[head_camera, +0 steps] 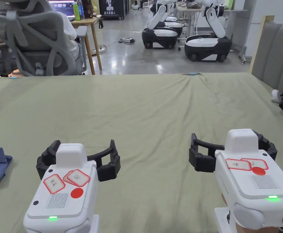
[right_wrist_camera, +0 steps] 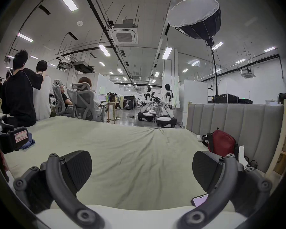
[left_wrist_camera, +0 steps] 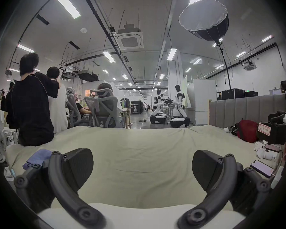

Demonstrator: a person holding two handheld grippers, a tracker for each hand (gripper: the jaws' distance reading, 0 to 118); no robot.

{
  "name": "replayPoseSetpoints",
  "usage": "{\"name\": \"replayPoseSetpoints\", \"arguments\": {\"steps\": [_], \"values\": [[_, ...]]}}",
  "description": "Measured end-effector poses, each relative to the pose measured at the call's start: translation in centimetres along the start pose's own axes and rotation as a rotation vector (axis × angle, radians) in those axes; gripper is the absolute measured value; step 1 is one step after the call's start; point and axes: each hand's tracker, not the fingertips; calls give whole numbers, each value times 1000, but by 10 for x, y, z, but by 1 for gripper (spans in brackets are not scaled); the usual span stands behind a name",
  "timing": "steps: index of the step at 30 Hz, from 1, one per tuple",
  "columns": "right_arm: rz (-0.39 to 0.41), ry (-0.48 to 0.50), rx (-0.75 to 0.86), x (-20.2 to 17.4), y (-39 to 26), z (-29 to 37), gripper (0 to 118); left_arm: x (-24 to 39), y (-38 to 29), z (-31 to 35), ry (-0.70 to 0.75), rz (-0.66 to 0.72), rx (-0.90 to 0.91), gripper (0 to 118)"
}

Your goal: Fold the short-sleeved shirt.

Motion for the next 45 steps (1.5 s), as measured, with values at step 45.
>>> {"name": "replayPoseSetpoints", "arguments": {"steps": [45], "values": [[-94,2,-78,7,15,5,118,3,2,4,-5,-21,6,118]]}}
